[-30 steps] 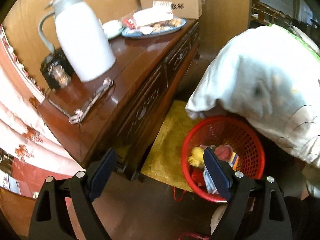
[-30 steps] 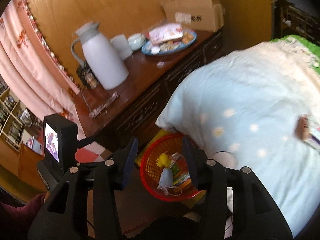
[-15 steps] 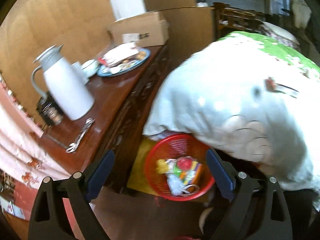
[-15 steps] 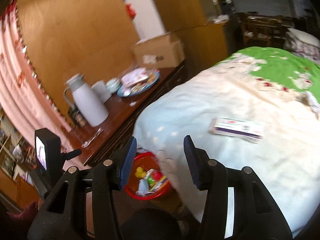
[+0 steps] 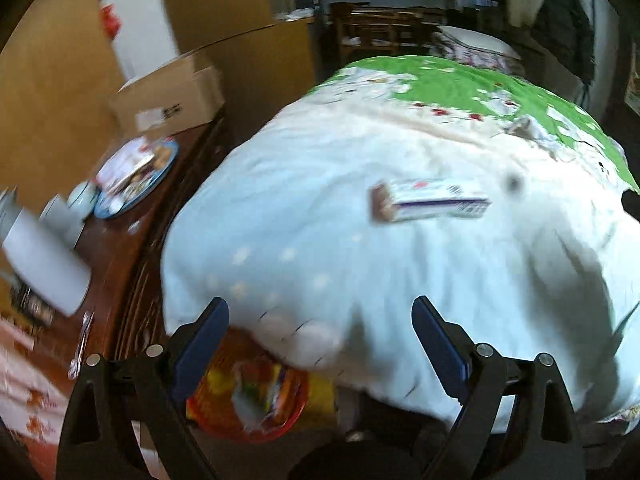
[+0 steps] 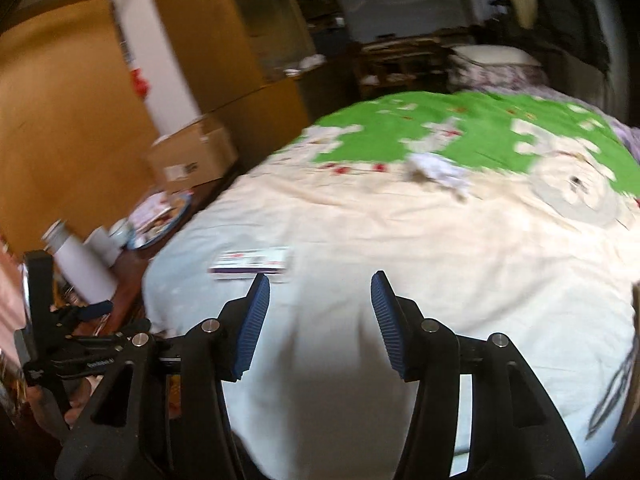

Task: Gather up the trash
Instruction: 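Grasp white medicine box with left tool and lift it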

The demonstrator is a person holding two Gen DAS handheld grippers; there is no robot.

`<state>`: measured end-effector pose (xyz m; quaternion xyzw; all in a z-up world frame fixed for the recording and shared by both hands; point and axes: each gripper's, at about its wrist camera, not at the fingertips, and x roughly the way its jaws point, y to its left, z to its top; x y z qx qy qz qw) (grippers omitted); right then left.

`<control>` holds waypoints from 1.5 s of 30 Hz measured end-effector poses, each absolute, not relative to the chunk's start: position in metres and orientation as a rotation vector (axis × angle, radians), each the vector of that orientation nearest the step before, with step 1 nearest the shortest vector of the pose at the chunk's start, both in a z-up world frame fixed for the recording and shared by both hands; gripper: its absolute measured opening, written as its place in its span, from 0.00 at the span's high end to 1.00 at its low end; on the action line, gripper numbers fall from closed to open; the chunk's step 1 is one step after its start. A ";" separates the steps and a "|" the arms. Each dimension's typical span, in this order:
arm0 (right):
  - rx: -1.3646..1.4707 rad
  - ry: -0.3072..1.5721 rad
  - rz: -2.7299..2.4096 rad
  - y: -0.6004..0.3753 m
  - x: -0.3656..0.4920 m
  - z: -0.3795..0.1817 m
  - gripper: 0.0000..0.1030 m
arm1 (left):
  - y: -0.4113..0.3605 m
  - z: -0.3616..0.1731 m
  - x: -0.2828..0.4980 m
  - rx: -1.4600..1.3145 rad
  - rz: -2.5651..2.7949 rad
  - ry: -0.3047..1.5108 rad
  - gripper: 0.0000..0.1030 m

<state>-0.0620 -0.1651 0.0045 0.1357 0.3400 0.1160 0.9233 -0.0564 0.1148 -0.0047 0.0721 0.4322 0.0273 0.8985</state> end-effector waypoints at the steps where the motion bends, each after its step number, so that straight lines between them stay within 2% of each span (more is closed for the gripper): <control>1: 0.283 0.701 0.214 -0.175 -0.060 0.000 0.49 | 0.108 -0.005 -0.050 0.160 0.050 0.893 0.12; 7: 0.272 0.724 0.087 -0.207 -0.045 -0.026 0.47 | 0.083 -0.015 -0.016 0.195 0.006 0.903 0.12; 12: 0.255 0.727 -0.036 -0.229 -0.033 -0.045 0.37 | 0.070 -0.020 0.006 0.242 -0.040 0.889 0.12; 18: 0.309 0.771 -0.096 -0.252 -0.012 -0.068 0.36 | 0.060 -0.022 0.031 0.273 -0.140 0.854 0.12; 26: 0.345 0.813 -0.055 -0.254 -0.004 -0.078 0.28 | 0.037 -0.033 0.067 0.349 -0.298 0.821 0.12; 32: 0.331 0.825 -0.046 -0.250 -0.002 -0.079 0.24 | 0.024 -0.047 0.083 0.400 -0.402 0.870 0.12; 39: 0.349 0.821 -0.033 -0.253 -0.002 -0.080 0.23 | 0.039 -0.067 0.053 0.239 -0.528 1.049 0.12; 45: 0.354 0.818 -0.031 -0.253 -0.003 -0.079 0.23 | 0.048 -0.049 0.017 0.203 -0.509 0.982 0.11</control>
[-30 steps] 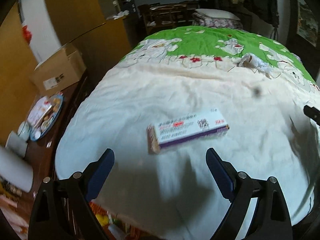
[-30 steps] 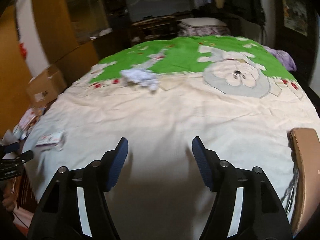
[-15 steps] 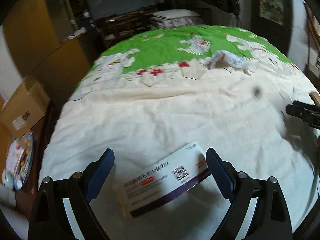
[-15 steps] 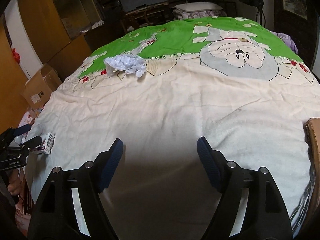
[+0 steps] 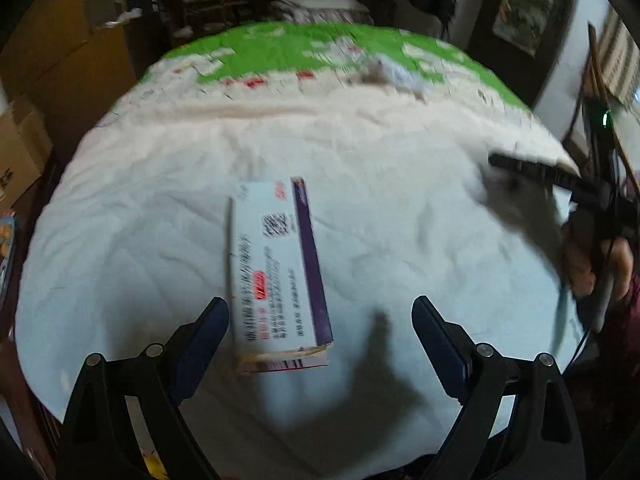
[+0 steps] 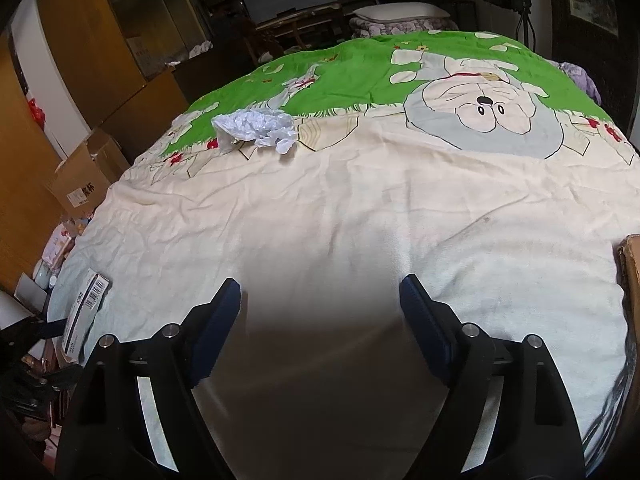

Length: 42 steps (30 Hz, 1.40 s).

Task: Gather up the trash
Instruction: 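Grasp white medicine box with left tool and lift it, then grasp crumpled white tissue with right tool while left tool holds medicine box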

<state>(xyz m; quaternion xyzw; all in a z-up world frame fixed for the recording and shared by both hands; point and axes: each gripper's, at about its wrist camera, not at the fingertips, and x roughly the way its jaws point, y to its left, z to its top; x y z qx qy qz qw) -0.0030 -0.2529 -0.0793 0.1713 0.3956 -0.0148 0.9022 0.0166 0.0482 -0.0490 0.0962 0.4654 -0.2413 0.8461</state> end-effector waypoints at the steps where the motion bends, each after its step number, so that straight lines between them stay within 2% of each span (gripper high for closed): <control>1: 0.353 0.818 -0.031 -0.253 -0.003 -0.079 0.23 | 0.051 -0.044 0.020 0.184 -0.492 0.970 0.11; 9: 0.357 0.817 -0.028 -0.253 -0.003 -0.079 0.23 | 0.048 -0.059 0.056 0.079 -0.341 1.001 0.10; 13: 0.359 0.817 -0.022 -0.253 -0.003 -0.079 0.21 | 0.051 -0.065 0.057 0.034 -0.258 0.979 0.13; 16: 0.361 0.816 -0.019 -0.253 -0.003 -0.079 0.21 | 0.054 -0.068 0.053 0.008 -0.208 0.963 0.30; 17: 0.361 0.816 -0.019 -0.253 -0.003 -0.079 0.21 | 0.054 -0.069 0.050 0.007 -0.201 0.956 0.40; 19: 0.360 0.816 -0.019 -0.253 -0.003 -0.079 0.20 | 0.054 -0.067 0.043 0.022 -0.189 0.938 0.52; 20: 0.360 0.817 -0.019 -0.253 -0.003 -0.079 0.20 | 0.054 -0.064 0.039 0.013 -0.197 0.931 0.54; 26: 0.359 0.817 -0.020 -0.253 -0.003 -0.079 0.20 | 0.057 -0.048 0.017 -0.043 -0.235 0.875 0.56; 37: 0.300 0.808 -0.016 -0.243 0.009 -0.069 0.19 | 0.047 -0.072 0.018 -0.020 -0.191 0.871 0.55; 42: 0.204 0.733 -0.022 -0.225 0.056 -0.045 0.19 | 0.043 -0.076 0.016 0.009 -0.201 0.850 0.45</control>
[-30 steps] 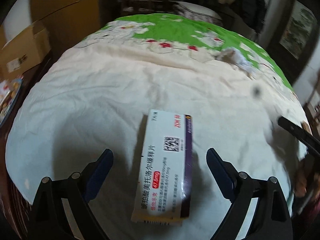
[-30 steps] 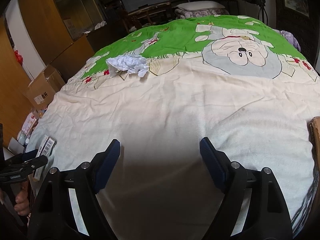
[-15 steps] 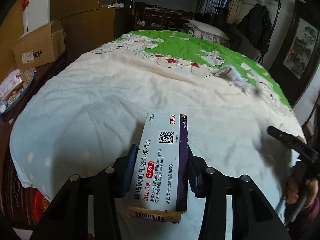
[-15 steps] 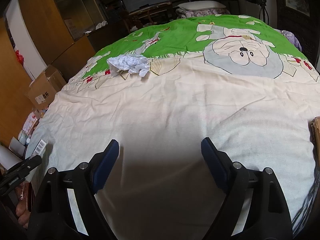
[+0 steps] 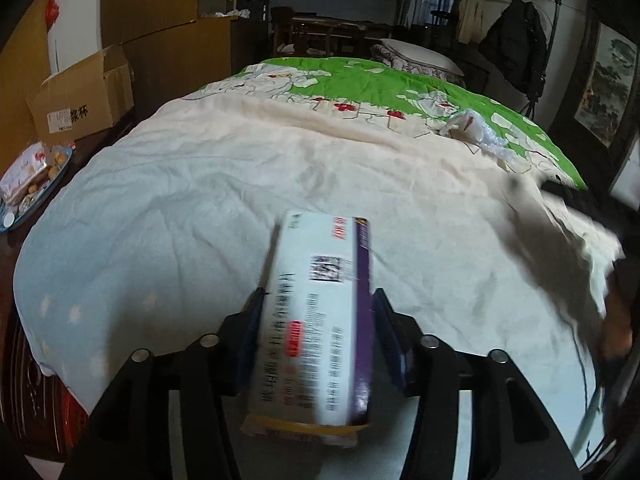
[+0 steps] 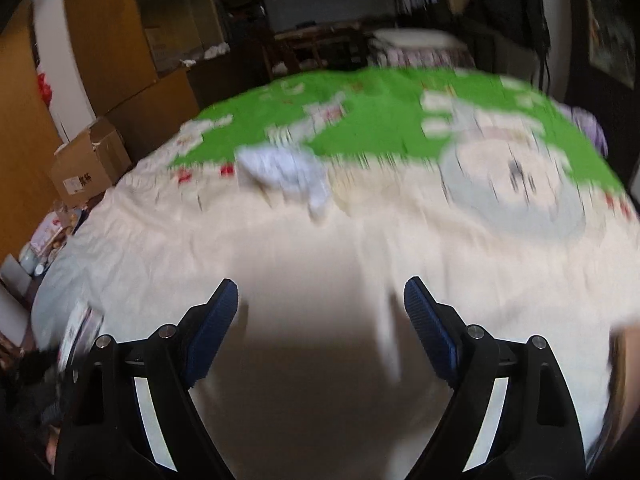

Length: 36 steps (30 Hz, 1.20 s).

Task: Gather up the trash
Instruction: 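Grasp crumpled white tissue with right tool while left tool holds medicine box, then lift medicine box and tissue above the bed with both tools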

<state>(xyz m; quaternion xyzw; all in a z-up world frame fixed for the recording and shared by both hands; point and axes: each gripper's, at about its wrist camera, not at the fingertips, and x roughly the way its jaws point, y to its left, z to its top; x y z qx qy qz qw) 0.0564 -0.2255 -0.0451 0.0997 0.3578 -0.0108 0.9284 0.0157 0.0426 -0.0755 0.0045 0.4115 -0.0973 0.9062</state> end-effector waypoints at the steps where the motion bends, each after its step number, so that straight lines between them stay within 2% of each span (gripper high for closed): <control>1: 0.208 0.726 -0.024 -0.224 0.069 -0.042 0.19 | 0.041 -0.076 0.016 0.017 -0.202 0.844 0.44; 9: 0.291 0.698 -0.069 -0.217 0.149 -0.041 0.20 | 0.034 -0.081 0.012 0.054 -0.224 0.807 0.31; 11: 0.301 0.724 -0.077 -0.214 0.164 -0.051 0.24 | 0.034 -0.081 0.012 0.058 -0.235 0.806 0.28; 13: 0.314 0.782 -0.083 -0.215 0.174 -0.066 0.51 | 0.034 -0.082 0.013 0.059 -0.246 0.806 0.25; 14: 0.343 0.817 -0.077 -0.218 0.175 -0.073 0.70 | 0.034 -0.082 0.014 0.054 -0.254 0.807 0.24; 15: 0.371 0.807 -0.076 -0.223 0.172 -0.073 0.78 | 0.035 -0.082 0.014 0.045 -0.260 0.808 0.23; 17: 0.398 0.791 -0.074 -0.229 0.162 -0.070 0.86 | 0.038 -0.081 0.015 0.019 -0.277 0.811 0.22; 24: 0.393 0.749 -0.041 -0.230 0.058 -0.065 0.86 | 0.052 -0.075 0.016 -0.067 -0.304 0.842 0.24; 27: 0.396 0.762 -0.020 -0.230 0.021 -0.070 0.86 | 0.056 -0.072 0.015 -0.085 -0.294 0.858 0.28; 34: 0.388 0.809 0.035 -0.223 0.023 -0.076 0.82 | 0.065 -0.069 0.017 -0.086 -0.219 0.882 0.28; 36: 0.402 0.806 0.055 -0.223 0.024 -0.077 0.76 | 0.064 -0.071 0.018 -0.065 -0.193 0.888 0.32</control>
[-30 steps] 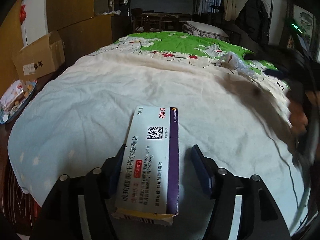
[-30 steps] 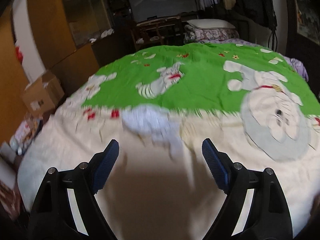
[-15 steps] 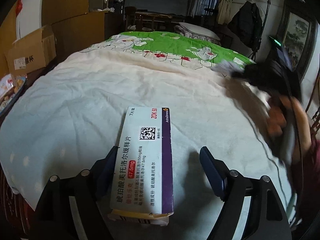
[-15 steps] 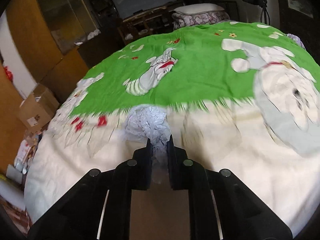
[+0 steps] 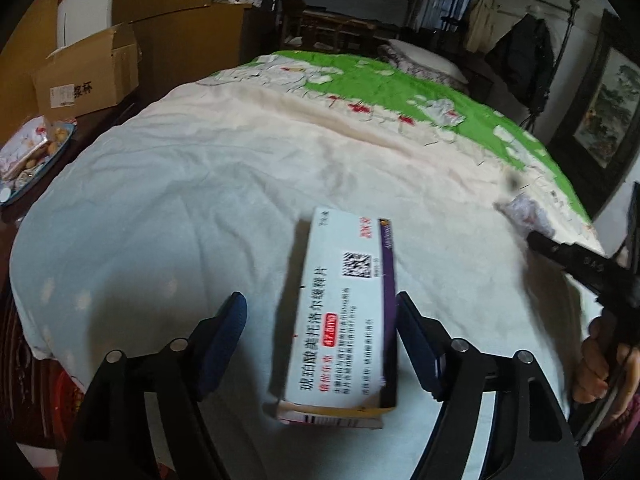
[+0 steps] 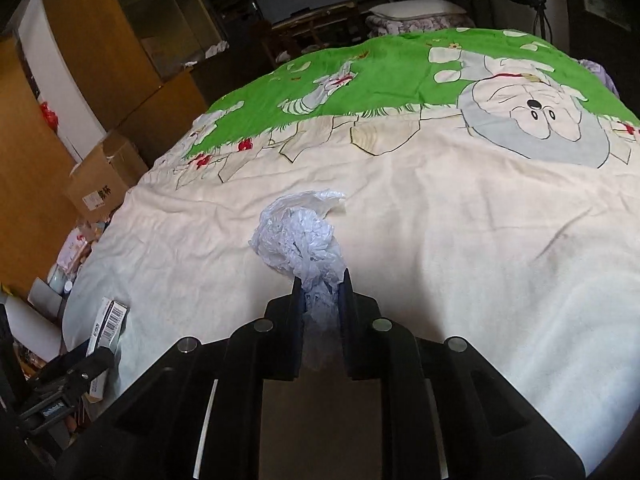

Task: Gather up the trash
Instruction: 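Lift medicine box and tissue above the bed with both tools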

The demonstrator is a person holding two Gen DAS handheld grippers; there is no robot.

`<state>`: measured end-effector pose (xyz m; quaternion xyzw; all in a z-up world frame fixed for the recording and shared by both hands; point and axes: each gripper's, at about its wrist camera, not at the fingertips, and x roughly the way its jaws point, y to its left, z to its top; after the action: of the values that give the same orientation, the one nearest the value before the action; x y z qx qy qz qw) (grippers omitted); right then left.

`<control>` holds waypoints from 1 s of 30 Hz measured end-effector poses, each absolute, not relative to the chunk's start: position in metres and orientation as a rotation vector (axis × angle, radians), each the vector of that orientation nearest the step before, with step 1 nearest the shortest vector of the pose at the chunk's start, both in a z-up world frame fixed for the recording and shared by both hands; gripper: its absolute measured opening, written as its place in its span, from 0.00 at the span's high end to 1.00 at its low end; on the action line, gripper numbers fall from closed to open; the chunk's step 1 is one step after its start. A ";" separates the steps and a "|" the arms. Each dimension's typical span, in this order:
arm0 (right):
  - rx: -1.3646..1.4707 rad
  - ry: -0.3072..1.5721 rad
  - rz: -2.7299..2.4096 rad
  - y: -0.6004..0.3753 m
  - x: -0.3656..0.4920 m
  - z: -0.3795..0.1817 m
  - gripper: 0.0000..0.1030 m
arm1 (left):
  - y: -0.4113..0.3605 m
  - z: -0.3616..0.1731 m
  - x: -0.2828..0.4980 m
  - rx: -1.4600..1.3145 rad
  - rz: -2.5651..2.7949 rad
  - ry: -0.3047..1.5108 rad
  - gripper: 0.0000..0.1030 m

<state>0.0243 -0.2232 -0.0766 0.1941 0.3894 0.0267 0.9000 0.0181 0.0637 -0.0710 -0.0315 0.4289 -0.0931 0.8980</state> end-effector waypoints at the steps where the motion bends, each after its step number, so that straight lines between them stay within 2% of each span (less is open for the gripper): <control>1: 0.410 0.803 0.064 -0.224 0.023 -0.077 0.74 | 0.063 -0.071 0.018 -0.055 -0.182 0.886 0.35; 3: 0.430 0.793 0.082 -0.227 0.022 -0.078 0.65 | 0.061 -0.071 0.018 -0.027 -0.166 0.884 0.53; 4: 0.437 0.786 0.089 -0.227 0.021 -0.078 0.62 | 0.059 -0.069 0.018 -0.021 -0.169 0.884 0.55; 6: 0.438 0.768 0.090 -0.227 0.019 -0.077 0.56 | 0.060 -0.064 0.016 -0.038 -0.179 0.878 0.56; 10: 0.444 0.748 0.088 -0.228 0.017 -0.077 0.55 | 0.059 -0.047 0.008 -0.029 -0.181 0.836 0.56; 15: 0.433 0.732 0.068 -0.227 0.015 -0.076 0.42 | 0.055 -0.018 -0.006 -0.006 -0.184 0.781 0.56; 17: 0.436 0.741 0.063 -0.228 0.018 -0.076 0.42 | 0.055 -0.008 -0.013 0.002 -0.178 0.760 0.56; 19: 0.454 0.751 0.058 -0.231 0.020 -0.076 0.43 | 0.056 -0.001 -0.021 0.003 -0.172 0.749 0.56; 20: 0.460 0.765 0.053 -0.232 0.022 -0.077 0.56 | 0.057 0.002 -0.024 0.002 -0.169 0.746 0.56; 21: 0.467 0.778 0.059 -0.233 0.024 -0.079 0.80 | 0.058 0.005 -0.028 0.000 -0.164 0.744 0.56; 22: 0.470 0.781 0.064 -0.232 0.024 -0.080 0.87 | 0.059 0.007 -0.032 -0.001 -0.158 0.742 0.56; 24: 0.470 0.756 0.059 -0.233 0.020 -0.078 0.90 | 0.061 0.011 -0.040 -0.003 -0.149 0.738 0.56; 30: 0.491 0.641 0.067 -0.235 -0.031 -0.047 0.90 | 0.073 0.037 -0.072 0.004 -0.114 0.694 0.55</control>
<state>-0.0312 -0.2346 -0.0466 0.2388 0.3116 0.0326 0.9191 -0.0720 0.0733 0.0372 0.0021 0.3398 -0.0558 0.9388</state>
